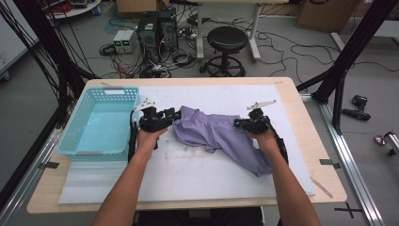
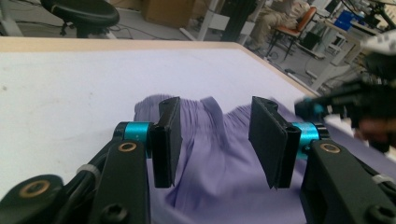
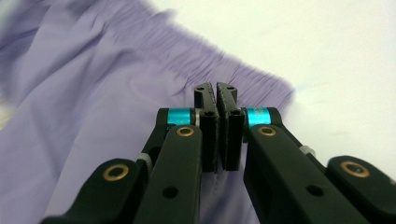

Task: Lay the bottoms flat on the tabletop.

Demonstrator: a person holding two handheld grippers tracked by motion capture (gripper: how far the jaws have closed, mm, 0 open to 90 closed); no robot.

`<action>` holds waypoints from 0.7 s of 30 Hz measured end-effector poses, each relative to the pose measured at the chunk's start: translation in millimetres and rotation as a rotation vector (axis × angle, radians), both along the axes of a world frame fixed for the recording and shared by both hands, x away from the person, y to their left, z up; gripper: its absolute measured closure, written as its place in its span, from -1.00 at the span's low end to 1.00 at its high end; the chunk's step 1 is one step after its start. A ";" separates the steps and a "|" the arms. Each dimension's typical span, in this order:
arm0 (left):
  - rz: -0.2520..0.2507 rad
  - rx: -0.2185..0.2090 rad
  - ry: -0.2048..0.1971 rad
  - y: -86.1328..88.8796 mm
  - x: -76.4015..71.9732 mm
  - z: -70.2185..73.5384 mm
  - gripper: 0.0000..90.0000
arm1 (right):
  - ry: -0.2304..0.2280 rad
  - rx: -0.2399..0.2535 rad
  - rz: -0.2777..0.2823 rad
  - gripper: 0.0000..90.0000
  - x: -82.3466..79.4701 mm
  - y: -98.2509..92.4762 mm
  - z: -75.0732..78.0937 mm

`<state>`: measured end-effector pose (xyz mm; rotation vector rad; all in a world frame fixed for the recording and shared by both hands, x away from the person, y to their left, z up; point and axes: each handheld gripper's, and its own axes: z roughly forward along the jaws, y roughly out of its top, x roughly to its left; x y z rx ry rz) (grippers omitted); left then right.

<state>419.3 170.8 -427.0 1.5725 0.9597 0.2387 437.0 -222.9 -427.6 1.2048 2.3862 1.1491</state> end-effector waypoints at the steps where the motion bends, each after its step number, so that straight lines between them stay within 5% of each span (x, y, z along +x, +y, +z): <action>1: -0.003 0.000 0.000 -0.4 -0.9 -1.2 0.20 | -0.023 -0.004 -0.027 0.97 2.7 -3.1 4.2; 11: -0.071 0.033 0.042 -15.0 -7.1 -2.2 0.02 | -0.218 -0.106 -0.283 0.96 29.6 -16.6 33.5; 14: -0.095 0.050 0.046 -19.0 -8.7 -2.6 -0.02 | -0.257 -0.140 -0.447 0.91 27.7 -28.1 34.0; 21: -0.137 0.100 0.076 -34.2 -8.3 -12.0 -0.04 | -0.261 -0.027 -0.383 0.28 2.2 -44.1 37.2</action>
